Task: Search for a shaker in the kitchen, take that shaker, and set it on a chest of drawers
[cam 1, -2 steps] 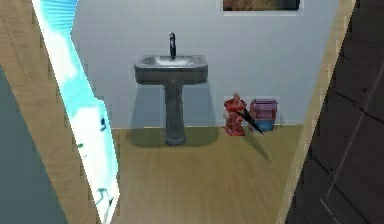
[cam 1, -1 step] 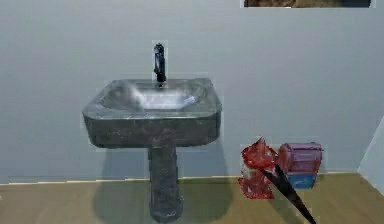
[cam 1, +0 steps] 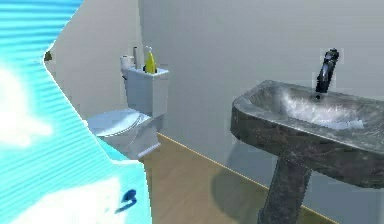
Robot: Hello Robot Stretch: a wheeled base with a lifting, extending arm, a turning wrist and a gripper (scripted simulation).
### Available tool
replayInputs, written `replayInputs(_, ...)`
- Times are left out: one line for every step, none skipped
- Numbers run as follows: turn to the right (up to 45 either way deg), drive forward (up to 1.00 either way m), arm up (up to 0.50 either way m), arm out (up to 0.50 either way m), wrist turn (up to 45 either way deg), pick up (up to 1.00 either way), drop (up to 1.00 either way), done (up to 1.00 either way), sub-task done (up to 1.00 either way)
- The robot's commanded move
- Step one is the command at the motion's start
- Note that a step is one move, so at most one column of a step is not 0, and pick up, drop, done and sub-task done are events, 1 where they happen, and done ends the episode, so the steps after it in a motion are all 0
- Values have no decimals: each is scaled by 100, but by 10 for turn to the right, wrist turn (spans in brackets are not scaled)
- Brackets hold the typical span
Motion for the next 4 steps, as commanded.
replayInputs(0,5,0,0,0,0,0,0,0)
replayInputs(450,0,0,0,0,0,0,0,0)
replayInputs(450,0,0,0,0,0,0,0,0)
replayInputs(90,0,0,0,0,0,0,0,0)
